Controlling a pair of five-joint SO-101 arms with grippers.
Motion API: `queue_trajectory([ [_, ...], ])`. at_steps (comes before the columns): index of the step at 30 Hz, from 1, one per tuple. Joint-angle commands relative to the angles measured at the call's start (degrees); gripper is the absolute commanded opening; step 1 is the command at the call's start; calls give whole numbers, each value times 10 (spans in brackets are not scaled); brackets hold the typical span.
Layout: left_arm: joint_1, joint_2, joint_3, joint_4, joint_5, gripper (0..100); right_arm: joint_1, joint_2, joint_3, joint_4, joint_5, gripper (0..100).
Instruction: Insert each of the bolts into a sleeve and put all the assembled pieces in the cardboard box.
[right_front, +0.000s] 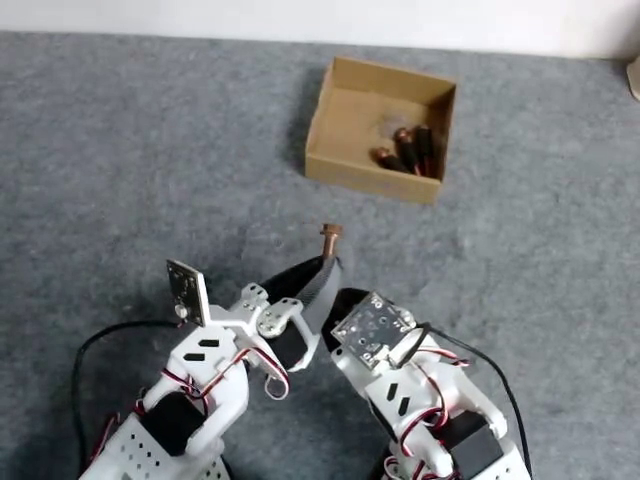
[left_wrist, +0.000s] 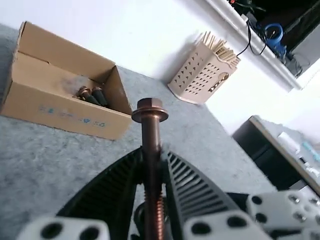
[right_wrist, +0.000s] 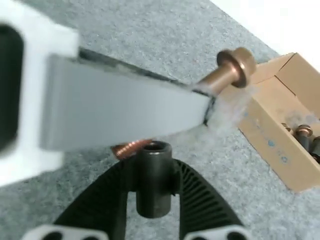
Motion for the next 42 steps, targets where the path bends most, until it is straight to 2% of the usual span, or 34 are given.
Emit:
queue_trajectory([
  [1, -13, -7, -1, 0, -43, 7, 29, -5, -29, -24, 3, 5],
  [5, -42, -7, -65, 10, -55, 7, 81, -4, 16, -90, -48, 5],
  [9, -44, -7, -163, 76, -55, 7, 156, -4, 39, -145, -91, 5],
  [12, -47, -7, -232, 123, -55, 7, 170, -4, 41, -149, -102, 5],
  [17, -51, -7, -320, 177, -167, 7, 171, -4, 46, -148, -104, 5],
  [19, -80, -7, -338, 181, -196, 7, 171, -4, 56, -148, -102, 5],
  [21, -122, -3, -310, 193, -191, 7, 172, -4, 59, -148, -102, 5],
  [24, -167, -3, -187, 267, -181, 7, 172, -4, 59, -147, -102, 5],
  [26, -178, -3, -78, 292, -181, 7, 172, -4, 60, -147, -102, 5],
  [28, -178, -6, 3, 284, -182, 7, 172, -4, 62, -147, -102, 5],
  [30, -176, -1, 9, 291, -185, 7, 172, -4, 75, -149, -102, 5],
  [36, -170, 40, -36, 387, -231, 7, 172, -4, 81, -150, -101, 5],
  [42, -176, 173, -69, 351, -231, 7, 172, -4, 81, -150, -101, 5],
])
